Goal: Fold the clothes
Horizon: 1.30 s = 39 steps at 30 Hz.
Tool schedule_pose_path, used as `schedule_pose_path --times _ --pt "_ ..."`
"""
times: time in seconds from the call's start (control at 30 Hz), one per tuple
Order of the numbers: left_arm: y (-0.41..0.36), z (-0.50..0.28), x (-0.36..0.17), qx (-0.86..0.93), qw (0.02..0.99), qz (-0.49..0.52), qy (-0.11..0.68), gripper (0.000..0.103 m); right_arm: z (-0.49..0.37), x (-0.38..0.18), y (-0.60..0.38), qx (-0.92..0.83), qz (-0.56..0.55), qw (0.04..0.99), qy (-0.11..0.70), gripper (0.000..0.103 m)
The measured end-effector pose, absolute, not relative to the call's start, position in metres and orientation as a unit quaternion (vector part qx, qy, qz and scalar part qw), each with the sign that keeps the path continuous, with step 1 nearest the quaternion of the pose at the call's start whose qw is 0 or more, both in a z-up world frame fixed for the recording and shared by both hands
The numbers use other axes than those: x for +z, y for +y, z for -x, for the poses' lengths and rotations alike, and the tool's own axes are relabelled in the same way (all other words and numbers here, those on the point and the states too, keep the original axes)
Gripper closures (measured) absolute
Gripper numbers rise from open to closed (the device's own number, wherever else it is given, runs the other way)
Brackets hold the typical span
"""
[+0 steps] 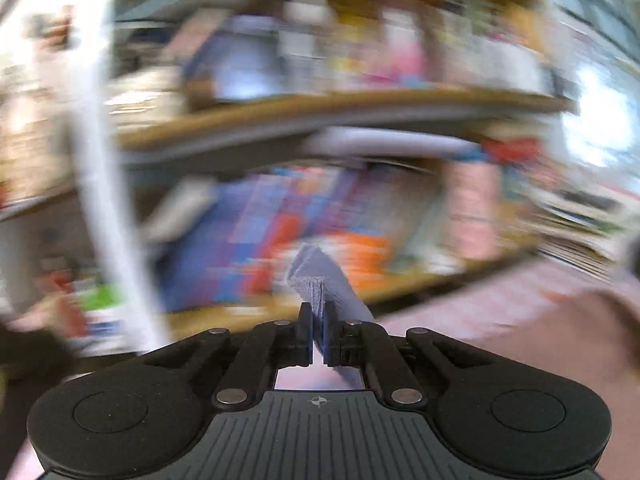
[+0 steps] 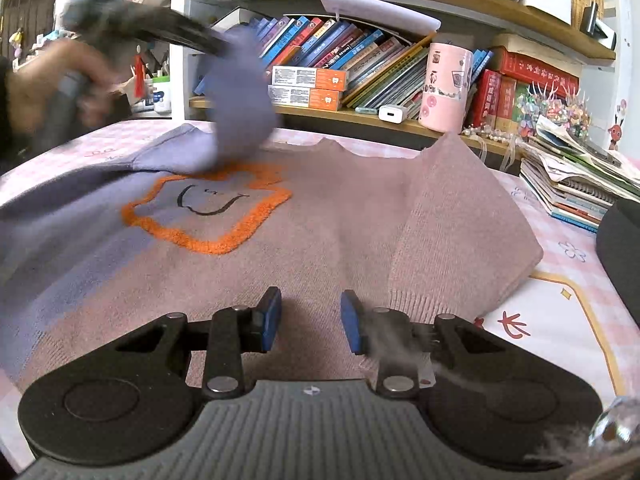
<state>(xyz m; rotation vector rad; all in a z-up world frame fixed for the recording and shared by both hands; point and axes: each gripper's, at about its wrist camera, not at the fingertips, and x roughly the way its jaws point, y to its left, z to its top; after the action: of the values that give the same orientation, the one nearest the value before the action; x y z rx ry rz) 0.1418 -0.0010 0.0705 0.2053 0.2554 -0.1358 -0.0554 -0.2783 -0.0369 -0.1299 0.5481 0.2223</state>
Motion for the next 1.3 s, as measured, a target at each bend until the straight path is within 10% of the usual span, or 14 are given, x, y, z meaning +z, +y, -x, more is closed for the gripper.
schedule_pose_path --times 0.5,1.0,1.17,1.3 --pt "0.248 -0.097 0.051 0.167 0.972 -0.001 0.166 0.099 0.055 -0.035 -0.256 0.071 0.116 0.95 0.279 0.073" --pt "0.257 -0.044 0.035 0.135 0.971 0.027 0.194 0.089 0.055 -0.035 -0.251 0.062 0.126 0.95 0.28 0.073" --pt "0.19 -0.008 0.021 -0.016 0.97 0.074 0.229 0.026 0.057 -0.038 -0.245 0.056 0.138 0.951 0.27 0.074" --pt "0.139 0.008 0.001 -0.079 0.963 0.09 0.242 0.026 0.062 -0.042 -0.238 0.048 0.165 0.952 0.255 0.075"
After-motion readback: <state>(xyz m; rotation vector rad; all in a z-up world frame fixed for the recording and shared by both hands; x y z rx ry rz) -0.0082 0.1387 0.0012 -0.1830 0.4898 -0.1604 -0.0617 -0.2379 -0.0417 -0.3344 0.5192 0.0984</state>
